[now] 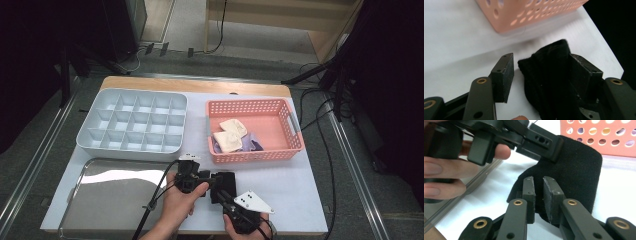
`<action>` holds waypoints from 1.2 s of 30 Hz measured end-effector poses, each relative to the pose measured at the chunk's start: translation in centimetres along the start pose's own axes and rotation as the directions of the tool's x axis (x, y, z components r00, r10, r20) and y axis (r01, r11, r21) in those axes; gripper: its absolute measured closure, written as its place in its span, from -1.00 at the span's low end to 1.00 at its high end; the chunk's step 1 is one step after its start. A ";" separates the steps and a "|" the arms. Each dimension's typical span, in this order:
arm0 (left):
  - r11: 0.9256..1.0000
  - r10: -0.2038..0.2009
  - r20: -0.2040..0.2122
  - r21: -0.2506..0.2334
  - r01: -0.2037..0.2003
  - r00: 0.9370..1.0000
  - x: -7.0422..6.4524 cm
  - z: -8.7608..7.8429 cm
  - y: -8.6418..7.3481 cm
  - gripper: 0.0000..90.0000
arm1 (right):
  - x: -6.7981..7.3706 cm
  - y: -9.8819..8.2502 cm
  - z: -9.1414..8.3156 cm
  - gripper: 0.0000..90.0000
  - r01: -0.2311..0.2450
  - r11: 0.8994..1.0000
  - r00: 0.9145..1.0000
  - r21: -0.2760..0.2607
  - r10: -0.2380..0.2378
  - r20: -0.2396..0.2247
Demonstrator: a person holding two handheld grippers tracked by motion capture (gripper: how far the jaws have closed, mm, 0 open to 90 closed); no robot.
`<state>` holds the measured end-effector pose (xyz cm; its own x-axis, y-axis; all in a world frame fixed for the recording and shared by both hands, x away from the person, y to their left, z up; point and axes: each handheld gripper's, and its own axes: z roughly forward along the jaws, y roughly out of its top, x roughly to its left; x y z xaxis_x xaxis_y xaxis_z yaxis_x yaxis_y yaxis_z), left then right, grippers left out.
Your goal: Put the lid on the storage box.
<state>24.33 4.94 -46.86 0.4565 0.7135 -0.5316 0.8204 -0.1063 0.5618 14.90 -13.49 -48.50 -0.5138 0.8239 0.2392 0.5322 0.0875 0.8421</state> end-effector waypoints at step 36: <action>0.993 0.112 0.079 -0.030 -0.110 0.991 -1.3 -2.2 -0.2 0.51 | -1.0 0.5 -3.3 0.60 -0.015 0.994 0.999 -0.108 0.020 0.048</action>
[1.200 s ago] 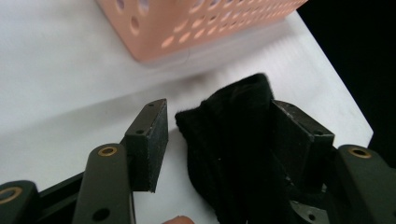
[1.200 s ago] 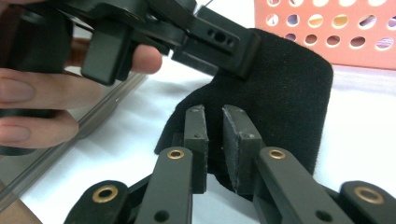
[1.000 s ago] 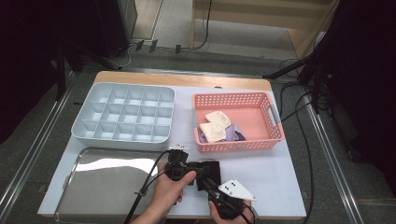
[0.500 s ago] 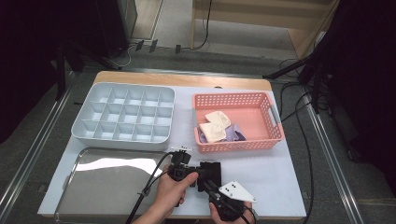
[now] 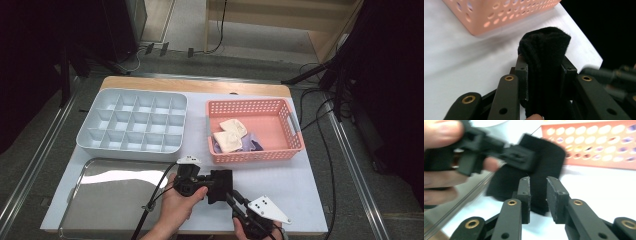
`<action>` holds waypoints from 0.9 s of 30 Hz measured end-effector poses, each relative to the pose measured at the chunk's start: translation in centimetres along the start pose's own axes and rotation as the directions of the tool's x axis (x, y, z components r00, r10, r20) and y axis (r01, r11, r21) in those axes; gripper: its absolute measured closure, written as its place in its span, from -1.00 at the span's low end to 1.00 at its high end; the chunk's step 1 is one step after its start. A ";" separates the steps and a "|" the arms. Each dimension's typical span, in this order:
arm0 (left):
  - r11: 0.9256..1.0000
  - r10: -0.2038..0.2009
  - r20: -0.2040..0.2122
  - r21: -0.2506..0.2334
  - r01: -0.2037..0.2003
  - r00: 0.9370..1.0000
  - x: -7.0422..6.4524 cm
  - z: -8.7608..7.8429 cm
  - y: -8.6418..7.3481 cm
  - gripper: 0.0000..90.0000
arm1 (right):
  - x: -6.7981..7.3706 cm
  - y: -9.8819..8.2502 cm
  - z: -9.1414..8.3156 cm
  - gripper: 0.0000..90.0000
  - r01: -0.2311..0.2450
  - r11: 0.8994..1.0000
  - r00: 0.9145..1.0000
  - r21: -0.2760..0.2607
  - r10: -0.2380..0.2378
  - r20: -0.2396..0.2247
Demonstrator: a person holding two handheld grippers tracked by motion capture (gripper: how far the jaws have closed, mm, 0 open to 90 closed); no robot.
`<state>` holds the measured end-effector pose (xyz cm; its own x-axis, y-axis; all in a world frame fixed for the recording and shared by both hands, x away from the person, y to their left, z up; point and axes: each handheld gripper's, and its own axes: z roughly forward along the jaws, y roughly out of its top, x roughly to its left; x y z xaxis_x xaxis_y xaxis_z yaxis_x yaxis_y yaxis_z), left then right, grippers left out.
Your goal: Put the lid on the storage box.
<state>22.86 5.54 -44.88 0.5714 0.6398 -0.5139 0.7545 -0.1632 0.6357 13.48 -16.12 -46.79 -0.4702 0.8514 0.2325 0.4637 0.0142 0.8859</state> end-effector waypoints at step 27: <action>0.995 0.067 -0.061 -0.065 -0.071 0.996 1.9 -6.6 1.3 0.55 | -8.0 1.1 -1.6 -0.31 -0.042 0.997 0.994 -0.067 0.048 0.095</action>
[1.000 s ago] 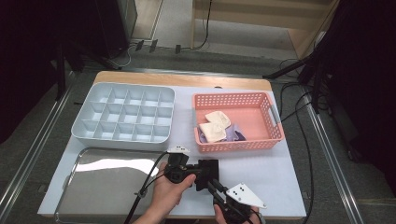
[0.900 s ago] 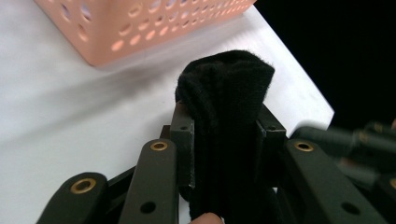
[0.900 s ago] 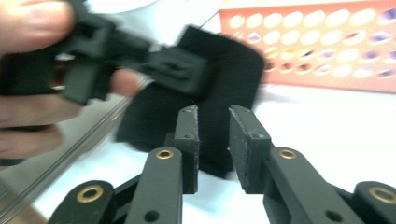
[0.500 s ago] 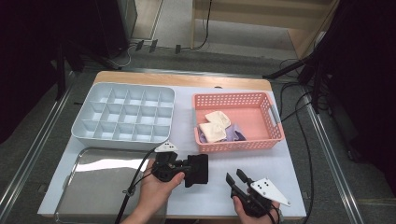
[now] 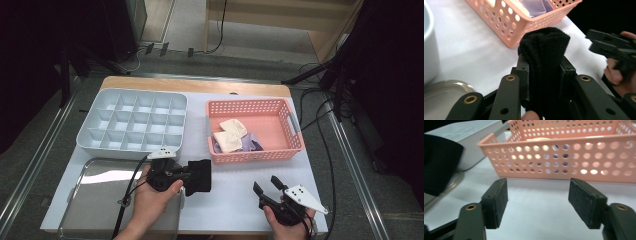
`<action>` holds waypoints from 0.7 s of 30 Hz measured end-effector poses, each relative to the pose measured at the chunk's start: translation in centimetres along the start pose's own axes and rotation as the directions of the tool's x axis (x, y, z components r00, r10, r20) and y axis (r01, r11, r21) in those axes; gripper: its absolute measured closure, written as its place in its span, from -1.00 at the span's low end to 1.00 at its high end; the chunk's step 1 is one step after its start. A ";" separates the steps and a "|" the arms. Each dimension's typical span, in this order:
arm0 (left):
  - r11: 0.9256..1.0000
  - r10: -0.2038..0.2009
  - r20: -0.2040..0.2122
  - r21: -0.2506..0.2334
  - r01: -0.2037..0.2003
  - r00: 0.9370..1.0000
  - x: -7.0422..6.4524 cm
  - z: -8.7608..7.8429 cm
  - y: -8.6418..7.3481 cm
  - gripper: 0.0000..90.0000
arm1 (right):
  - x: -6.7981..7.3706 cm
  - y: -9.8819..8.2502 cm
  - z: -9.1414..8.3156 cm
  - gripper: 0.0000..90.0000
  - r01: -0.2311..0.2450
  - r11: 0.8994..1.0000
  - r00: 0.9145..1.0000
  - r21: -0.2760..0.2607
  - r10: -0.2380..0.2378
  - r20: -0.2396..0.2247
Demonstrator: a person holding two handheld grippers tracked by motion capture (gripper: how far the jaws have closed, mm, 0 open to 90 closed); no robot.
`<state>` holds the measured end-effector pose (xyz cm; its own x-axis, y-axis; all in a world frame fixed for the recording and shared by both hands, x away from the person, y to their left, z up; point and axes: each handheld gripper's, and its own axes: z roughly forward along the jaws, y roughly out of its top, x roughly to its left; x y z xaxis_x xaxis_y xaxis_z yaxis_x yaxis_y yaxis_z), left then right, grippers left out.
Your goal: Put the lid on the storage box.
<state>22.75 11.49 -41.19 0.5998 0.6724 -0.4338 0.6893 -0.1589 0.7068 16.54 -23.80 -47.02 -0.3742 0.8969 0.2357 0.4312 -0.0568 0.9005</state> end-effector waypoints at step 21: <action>0.997 -0.014 -0.100 -0.077 0.006 0.995 3.1 -5.2 3.2 0.55 | -0.6 -0.2 0.2 -0.38 0.002 1.000 1.000 0.030 -0.002 -0.002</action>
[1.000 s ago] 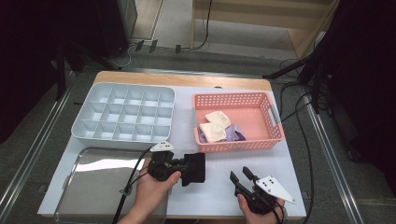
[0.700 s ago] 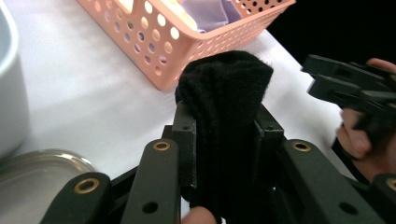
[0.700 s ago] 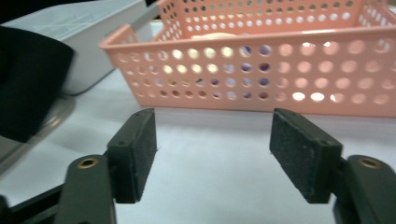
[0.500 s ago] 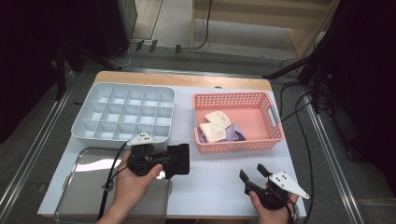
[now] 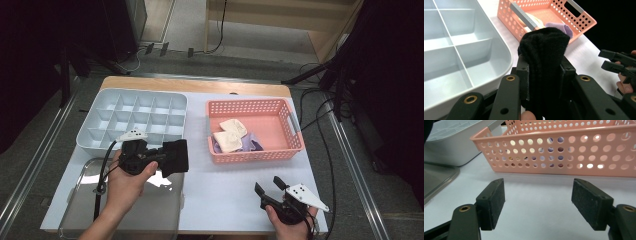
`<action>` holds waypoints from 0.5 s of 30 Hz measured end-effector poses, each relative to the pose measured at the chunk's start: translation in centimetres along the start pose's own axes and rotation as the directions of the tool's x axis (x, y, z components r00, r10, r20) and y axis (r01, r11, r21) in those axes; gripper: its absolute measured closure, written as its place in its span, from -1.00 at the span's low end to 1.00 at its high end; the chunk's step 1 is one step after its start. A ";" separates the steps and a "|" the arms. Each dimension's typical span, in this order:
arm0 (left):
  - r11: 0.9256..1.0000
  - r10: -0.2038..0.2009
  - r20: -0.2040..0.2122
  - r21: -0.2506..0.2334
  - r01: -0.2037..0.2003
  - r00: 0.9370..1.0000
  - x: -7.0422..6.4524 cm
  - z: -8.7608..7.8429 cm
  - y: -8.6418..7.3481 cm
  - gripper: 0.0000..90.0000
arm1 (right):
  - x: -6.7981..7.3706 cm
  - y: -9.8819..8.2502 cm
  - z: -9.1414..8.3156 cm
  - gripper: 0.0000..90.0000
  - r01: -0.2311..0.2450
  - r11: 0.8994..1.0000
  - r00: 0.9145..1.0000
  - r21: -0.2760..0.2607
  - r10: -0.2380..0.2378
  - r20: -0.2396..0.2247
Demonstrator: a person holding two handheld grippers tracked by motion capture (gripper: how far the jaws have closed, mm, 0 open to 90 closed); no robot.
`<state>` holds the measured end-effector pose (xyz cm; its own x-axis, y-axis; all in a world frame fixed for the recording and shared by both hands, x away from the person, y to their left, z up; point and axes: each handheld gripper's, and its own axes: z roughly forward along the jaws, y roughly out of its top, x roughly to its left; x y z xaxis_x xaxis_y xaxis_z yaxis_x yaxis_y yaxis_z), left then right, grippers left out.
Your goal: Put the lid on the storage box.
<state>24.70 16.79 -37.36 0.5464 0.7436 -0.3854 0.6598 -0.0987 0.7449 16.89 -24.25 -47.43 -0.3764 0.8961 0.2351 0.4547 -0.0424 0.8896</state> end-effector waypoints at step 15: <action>0.999 -0.028 -0.021 -0.039 0.027 0.999 1.8 -1.0 2.2 0.54 | 0.1 -0.1 -0.1 -0.39 0.000 1.000 1.000 0.003 0.000 0.008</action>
<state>26.63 18.52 -35.88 0.5170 0.7596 -0.3947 0.6535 -0.0524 0.7551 16.74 -24.22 -47.52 -0.3697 0.8998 0.2318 0.4572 -0.0411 0.8884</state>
